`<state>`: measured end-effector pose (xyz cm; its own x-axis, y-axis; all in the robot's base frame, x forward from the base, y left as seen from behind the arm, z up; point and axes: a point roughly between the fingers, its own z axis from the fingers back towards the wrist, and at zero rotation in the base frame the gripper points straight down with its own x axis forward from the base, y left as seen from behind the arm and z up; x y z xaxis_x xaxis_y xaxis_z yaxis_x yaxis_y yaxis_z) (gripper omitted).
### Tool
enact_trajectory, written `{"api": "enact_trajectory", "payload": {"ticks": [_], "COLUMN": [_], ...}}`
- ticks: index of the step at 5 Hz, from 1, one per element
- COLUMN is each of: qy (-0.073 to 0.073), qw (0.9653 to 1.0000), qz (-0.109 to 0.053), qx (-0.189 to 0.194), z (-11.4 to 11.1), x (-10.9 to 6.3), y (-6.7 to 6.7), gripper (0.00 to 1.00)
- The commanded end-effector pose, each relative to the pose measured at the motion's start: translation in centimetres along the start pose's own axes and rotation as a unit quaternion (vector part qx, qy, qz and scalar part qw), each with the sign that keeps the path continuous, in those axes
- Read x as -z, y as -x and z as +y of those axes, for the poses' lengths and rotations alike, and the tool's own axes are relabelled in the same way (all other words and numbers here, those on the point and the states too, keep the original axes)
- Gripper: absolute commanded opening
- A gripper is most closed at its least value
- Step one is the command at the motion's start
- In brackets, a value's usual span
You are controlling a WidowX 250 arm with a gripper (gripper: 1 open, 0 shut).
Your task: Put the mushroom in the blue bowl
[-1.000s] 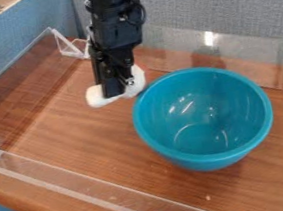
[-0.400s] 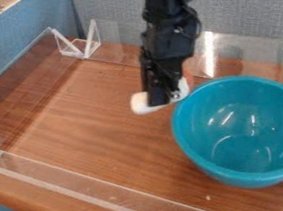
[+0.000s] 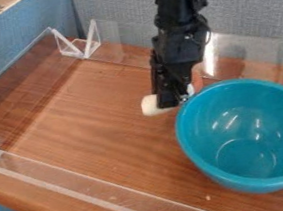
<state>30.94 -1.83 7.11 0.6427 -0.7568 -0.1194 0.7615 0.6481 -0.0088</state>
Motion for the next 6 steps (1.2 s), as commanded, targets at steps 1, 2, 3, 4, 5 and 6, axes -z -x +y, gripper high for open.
{"api": "enact_trajectory", "payload": {"ticks": [1, 2, 3, 4, 5, 6], "qy": [-0.024, -0.026, -0.029, -0.033, -0.036, -0.039], "qw": [0.9995, 0.9995, 0.9994, 0.9993, 0.9992, 0.9991], "qz": [-0.019, -0.017, -0.016, -0.015, -0.015, -0.014], "qx": [-0.006, -0.008, -0.009, -0.010, -0.011, -0.012], "z": [1.4, 2.0, 2.5, 3.0, 3.4, 3.8], "x": [-1.4, -1.3, -1.3, -1.2, -1.0, -0.9], "y": [-0.4, -0.5, -0.5, -0.6, -0.7, -0.8], "gripper": [0.00, 0.00, 0.00, 0.00, 0.00, 0.00]}}
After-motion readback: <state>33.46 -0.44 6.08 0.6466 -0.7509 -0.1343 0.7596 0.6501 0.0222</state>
